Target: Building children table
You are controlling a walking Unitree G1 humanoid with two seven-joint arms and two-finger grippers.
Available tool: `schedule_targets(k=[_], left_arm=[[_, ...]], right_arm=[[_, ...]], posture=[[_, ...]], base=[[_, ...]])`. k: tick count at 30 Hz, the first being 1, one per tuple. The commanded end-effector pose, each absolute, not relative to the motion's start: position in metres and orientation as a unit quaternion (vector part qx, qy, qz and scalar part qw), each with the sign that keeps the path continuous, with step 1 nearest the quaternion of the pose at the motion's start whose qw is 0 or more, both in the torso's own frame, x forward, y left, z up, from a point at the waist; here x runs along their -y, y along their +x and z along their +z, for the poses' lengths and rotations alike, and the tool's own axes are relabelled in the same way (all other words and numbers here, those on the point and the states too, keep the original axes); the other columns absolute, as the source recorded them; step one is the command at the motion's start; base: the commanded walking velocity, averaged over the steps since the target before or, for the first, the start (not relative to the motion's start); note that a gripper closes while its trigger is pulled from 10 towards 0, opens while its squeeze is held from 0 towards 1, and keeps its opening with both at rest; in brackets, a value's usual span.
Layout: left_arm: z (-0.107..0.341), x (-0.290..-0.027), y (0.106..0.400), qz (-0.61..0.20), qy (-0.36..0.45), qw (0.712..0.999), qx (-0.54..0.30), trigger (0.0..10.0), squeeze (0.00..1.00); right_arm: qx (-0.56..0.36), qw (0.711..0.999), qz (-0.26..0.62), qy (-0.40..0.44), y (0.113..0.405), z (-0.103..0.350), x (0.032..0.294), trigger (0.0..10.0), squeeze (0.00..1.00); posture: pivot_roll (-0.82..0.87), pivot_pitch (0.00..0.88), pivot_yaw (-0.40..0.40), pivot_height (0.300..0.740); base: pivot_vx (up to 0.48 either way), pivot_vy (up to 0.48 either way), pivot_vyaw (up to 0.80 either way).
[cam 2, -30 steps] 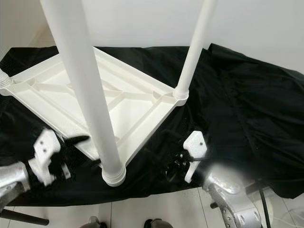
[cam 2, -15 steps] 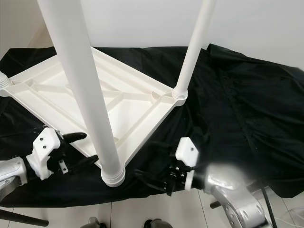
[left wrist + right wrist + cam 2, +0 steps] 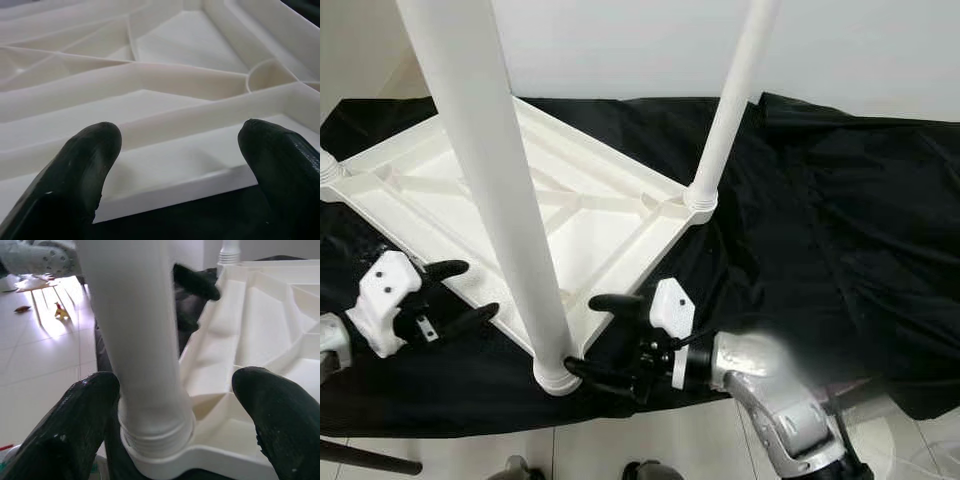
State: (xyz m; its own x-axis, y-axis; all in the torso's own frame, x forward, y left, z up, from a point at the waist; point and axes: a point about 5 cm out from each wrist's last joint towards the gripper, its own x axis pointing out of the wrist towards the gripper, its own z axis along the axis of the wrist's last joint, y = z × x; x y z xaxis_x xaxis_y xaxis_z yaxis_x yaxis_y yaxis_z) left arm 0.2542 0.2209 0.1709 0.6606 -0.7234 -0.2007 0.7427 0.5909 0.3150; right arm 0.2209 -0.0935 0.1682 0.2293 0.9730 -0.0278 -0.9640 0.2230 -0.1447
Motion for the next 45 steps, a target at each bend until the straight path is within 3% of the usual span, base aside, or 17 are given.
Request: schedule_targets(k=[1,6,12,16,18,25,28,33,40,45], left_arm=[[0.174,-0.223,0.248,-0.485,0.183,0.854,-0.047,10.0,0.0],[0.183,-0.228,0.25,-0.488,0.163,0.856,-0.048,10.0,0.0],[0.186,-0.227,0.253,-0.483,0.157,0.86,-0.041,10.0,0.0],[0.191,-0.226,0.256,-0.476,0.142,0.868,-0.028,10.0,0.0],[0.194,-0.222,0.257,-0.472,0.115,0.874,-0.016,10.0,0.0],[0.194,-0.215,0.255,-0.476,0.098,0.874,-0.014,10.0,0.0],[0.189,-0.209,0.254,-0.482,0.098,0.87,-0.019,10.0,0.0],[0.188,-0.208,0.254,-0.485,0.099,0.869,-0.02,10.0,0.0],[0.186,-0.199,0.257,-0.49,0.093,0.867,-0.022,10.0,0.0],[0.181,-0.19,0.26,-0.495,0.096,0.863,-0.023,10.0,0.0]], right_arm=[[0.032,0.772,0.631,-0.07,0.22,0.165,0.09,10.0,0.0],[0.041,0.758,0.648,-0.063,0.22,0.163,0.075,10.0,0.0],[0.051,0.761,0.643,-0.059,0.223,0.163,0.069,10.0,0.0],[0.071,0.787,0.611,-0.047,0.231,0.164,0.063,10.0,0.0],[0.093,0.821,0.563,-0.026,0.241,0.169,0.063,10.0,0.0],[0.098,0.847,0.521,-0.025,0.249,0.171,0.084,10.0,0.0],[0.085,0.871,0.482,-0.043,0.253,0.167,0.112,10.0,0.0],[0.079,0.88,0.466,-0.049,0.253,0.165,0.122,10.0,0.0],[0.072,0.921,0.375,-0.076,0.265,0.16,0.161,10.0,0.0],[0.086,0.937,0.331,-0.072,0.271,0.162,0.166,10.0,0.0]], posture=[[0.0,0.125,-0.023,0.74],[0.0,0.125,-0.021,0.74],[0.0,0.125,-0.024,0.74],[0.0,0.126,-0.029,0.74],[-0.01,0.127,-0.032,0.74],[-0.01,0.128,-0.032,0.74],[-0.02,0.128,-0.033,0.74],[-0.02,0.128,-0.033,0.74],[-0.04,0.116,-0.023,0.74],[-0.04,0.107,-0.022,0.74]], base=[[0.0,0.0,0.0],[0.0,0.0,0.0],[0.0,0.0,0.0],[0.0,0.0,0.0],[0.0,0.0,0.0],[0.0,0.0,0.0],[0.0,0.0,0.0],[0.0,0.0,0.0],[0.0,0.0,0.0],[0.0,0.0,0.0]])
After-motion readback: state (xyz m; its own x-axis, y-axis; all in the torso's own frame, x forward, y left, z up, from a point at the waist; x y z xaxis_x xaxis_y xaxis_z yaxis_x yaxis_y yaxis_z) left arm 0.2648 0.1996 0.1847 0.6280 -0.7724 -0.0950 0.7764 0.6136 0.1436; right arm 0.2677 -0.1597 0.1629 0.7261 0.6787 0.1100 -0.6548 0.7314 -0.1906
